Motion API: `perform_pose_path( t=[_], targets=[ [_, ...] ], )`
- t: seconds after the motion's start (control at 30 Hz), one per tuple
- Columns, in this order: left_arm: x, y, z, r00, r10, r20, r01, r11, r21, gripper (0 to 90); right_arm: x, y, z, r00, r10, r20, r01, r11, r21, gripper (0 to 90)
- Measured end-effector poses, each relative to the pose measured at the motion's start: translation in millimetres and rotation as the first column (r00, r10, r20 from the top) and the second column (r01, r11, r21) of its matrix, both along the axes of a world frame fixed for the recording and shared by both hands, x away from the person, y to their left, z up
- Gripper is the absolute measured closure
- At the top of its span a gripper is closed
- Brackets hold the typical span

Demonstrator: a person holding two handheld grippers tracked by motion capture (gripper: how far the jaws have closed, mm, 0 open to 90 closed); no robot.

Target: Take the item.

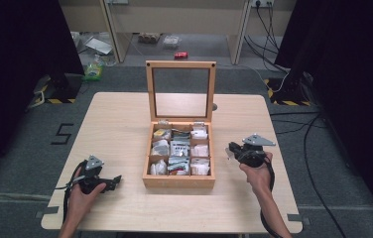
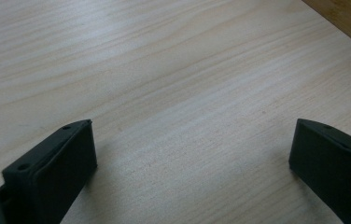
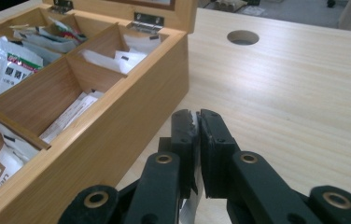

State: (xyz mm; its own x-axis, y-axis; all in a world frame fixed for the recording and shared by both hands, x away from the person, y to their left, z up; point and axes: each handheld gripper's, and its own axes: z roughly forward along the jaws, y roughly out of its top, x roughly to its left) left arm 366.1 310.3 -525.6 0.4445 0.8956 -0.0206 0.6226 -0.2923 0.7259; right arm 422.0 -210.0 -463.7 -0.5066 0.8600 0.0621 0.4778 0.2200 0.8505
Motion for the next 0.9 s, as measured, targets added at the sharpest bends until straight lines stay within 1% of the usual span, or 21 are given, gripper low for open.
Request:
perform_pose_path(
  t=[0.17,0.23,0.3,0.33,0.53,0.6,0.63,0.7,0.9],
  targets=[
    [0.0,0.0,0.0,1.0,0.0,0.0,0.0,1.0,0.0,0.1,-0.5,7.7,-8.2,0.9996,0.024,-0.017,-0.024,1.0,-0.016,84.7],
    [0.0,0.0,0.0,1.0,0.0,0.0,0.0,1.0,0.0,0.1,-0.2,10.3,-10.6,0.9994,0.026,-0.025,-0.027,0.999,-0.02,84.6],
    [0.0,0.0,0.0,1.0,0.0,0.0,0.0,1.0,0.0,0.1,0.1,11.4,-12.8,0.9991,0.035,-0.025,-0.036,0.999,-0.034,84.5],
    [0.0,0.0,0.0,1.0,0.0,0.0,0.0,1.0,0.0,0.1,-0.3,11.7,-13.6,0.9989,0.035,-0.032,-0.036,0.999,-0.037,84.3],
    [0.1,0.0,0.0,1.0,0.0,0.0,0.0,1.0,-0.001,0.1,1.5,7.1,-17.9,0.9992,0.017,-0.035,-0.019,0.998,-0.064,80.1],
    [0.1,0.0,0.0,1.0,0.0,0.0,0.0,1.0,0.0,0.0,1.3,4.8,-17.7,0.9993,0.008,-0.038,-0.011,0.998,-0.063,78.4],
    [0.0,0.0,0.0,1.0,0.0,0.0,0.0,1.0,0.0,0.0,1.6,3.2,-17.3,0.9995,0.002,-0.032,-0.004,0.998,-0.067,77.2],
    [0.0,0.0,0.0,1.0,0.0,0.0,0.0,1.0,0.0,0.0,1.8,1.0,-15.8,0.9994,-0.012,-0.034,0.01,0.998,-0.055,75.6],
    [0.1,0.0,0.0,1.0,0.0,0.0,0.0,1.0,-0.001,0.0,1.5,-2.0,-11.5,0.9993,-0.026,-0.028,0.025,0.999,-0.033,69.5]
  ],
)
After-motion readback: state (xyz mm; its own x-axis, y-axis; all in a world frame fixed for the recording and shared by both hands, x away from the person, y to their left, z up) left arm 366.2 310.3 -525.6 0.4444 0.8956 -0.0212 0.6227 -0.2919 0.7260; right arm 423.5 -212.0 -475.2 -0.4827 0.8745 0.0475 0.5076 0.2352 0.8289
